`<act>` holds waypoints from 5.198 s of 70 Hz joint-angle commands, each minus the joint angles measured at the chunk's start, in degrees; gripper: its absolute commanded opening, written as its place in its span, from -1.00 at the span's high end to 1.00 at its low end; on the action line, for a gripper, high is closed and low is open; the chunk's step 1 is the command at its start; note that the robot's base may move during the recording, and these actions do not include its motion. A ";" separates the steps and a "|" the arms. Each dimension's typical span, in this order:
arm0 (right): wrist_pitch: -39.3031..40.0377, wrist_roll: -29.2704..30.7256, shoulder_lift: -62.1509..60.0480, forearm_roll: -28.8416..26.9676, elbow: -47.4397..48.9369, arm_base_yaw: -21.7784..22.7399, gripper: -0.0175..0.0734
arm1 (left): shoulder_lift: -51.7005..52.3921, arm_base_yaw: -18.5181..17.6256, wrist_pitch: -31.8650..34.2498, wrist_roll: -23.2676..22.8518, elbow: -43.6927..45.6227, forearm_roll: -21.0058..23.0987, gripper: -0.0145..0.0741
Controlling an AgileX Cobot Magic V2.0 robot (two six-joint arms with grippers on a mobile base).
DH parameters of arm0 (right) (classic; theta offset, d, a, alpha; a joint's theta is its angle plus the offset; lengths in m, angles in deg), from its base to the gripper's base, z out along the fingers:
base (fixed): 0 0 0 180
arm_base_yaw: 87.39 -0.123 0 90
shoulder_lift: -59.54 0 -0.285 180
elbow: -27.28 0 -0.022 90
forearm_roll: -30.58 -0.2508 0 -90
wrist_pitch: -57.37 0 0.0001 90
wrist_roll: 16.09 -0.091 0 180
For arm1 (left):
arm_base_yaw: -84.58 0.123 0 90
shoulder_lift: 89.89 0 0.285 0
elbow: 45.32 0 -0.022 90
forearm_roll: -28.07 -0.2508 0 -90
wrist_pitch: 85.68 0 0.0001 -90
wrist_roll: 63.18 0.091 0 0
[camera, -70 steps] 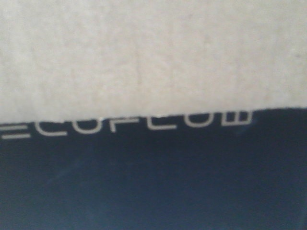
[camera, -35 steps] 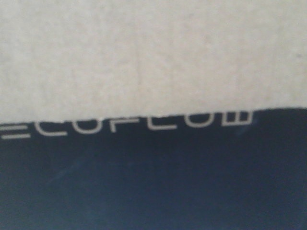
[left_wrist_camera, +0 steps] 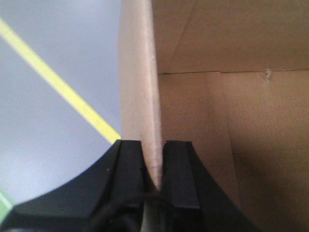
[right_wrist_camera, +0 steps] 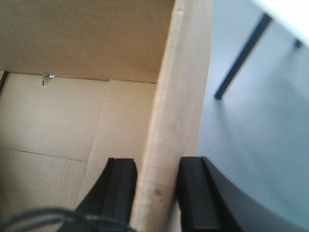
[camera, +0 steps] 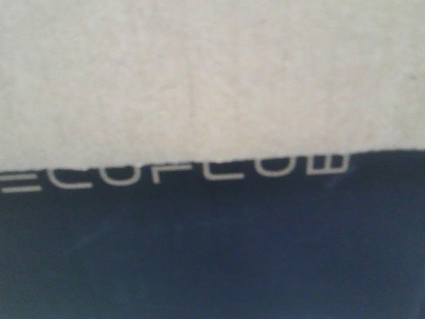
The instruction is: Grab box from left shelf to table start
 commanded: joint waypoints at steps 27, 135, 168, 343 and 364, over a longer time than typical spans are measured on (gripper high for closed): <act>5.48 0.39 -0.34 -2.37 2.04 0.13 0.49 | 0.24 -0.58 2.58 0.63 1.74 2.08 0.91; 5.19 0.39 -0.32 -2.37 2.04 0.13 0.49 | 0.24 -0.58 2.58 0.63 1.74 2.08 0.91; 5.20 0.39 -0.38 -2.37 2.04 0.13 0.49 | 0.24 -0.58 2.58 0.63 1.74 2.08 0.91; 6.62 0.39 -0.27 -4.61 2.04 0.13 0.49 | 0.24 -0.58 10.70 0.63 1.74 4.70 0.91; 8.90 0.39 8.50 -7.35 3.19 0.13 0.49 | -6.07 -0.58 14.42 0.63 1.74 4.70 0.91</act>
